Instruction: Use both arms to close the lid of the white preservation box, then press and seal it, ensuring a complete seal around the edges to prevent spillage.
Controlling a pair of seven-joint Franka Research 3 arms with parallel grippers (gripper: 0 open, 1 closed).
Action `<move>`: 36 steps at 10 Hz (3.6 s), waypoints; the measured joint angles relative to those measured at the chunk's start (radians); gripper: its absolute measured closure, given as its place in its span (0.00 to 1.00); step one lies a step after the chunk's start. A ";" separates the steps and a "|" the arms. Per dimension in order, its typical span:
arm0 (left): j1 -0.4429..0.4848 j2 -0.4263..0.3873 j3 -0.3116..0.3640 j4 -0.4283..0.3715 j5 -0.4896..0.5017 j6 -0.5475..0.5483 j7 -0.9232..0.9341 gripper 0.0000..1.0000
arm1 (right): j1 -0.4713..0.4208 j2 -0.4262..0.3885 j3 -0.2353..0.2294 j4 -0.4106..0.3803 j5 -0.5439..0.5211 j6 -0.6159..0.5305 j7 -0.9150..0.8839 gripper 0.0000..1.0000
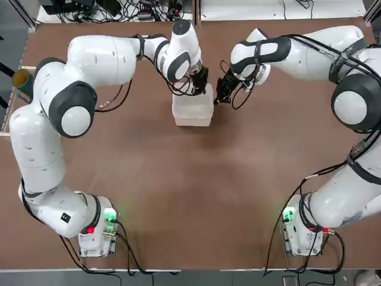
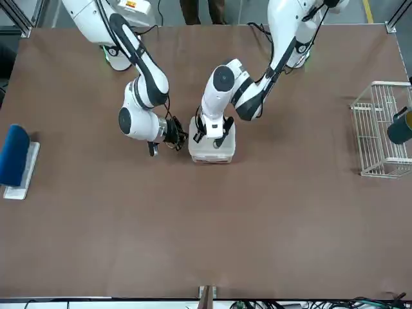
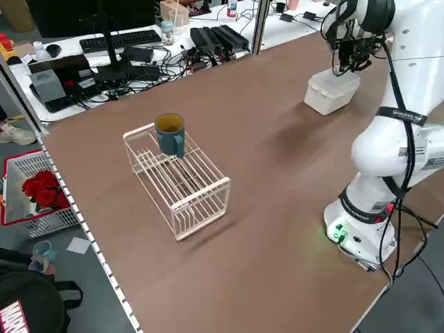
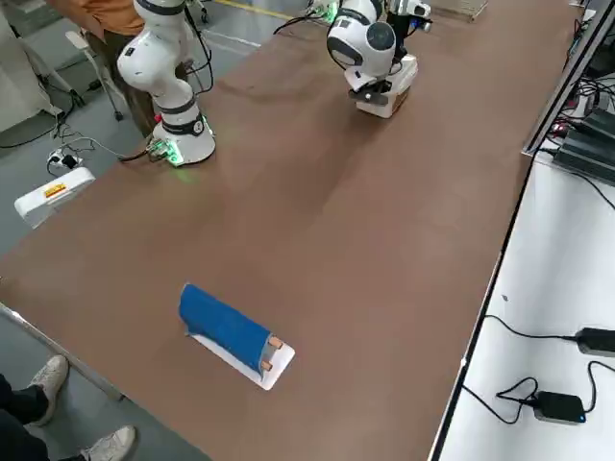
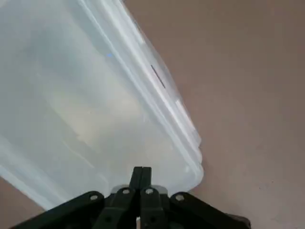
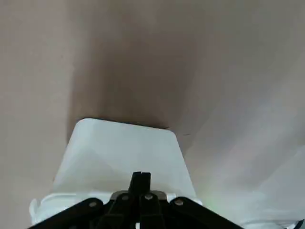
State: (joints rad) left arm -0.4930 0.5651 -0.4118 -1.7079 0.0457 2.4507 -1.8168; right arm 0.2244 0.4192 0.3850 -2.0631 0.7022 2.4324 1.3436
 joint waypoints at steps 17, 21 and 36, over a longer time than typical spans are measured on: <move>0.131 -0.127 -0.004 -0.057 0.031 -0.310 0.118 0.99 | 0.000 0.048 -0.070 0.443 -0.333 -0.390 -0.055 0.99; 0.132 -0.170 -0.006 -0.175 0.034 -0.230 0.120 0.99 | 0.037 0.293 -0.070 0.757 -0.386 -0.415 -0.382 0.99; 0.140 -0.182 -0.008 -0.200 0.038 -0.196 0.120 0.99 | 0.217 0.527 -0.068 0.973 -0.550 -0.439 -0.608 0.99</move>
State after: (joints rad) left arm -0.3534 0.3826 -0.4198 -1.9078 0.0839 2.2543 -1.6968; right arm 0.4410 0.9464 0.3167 -1.0903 0.1526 1.9930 0.7351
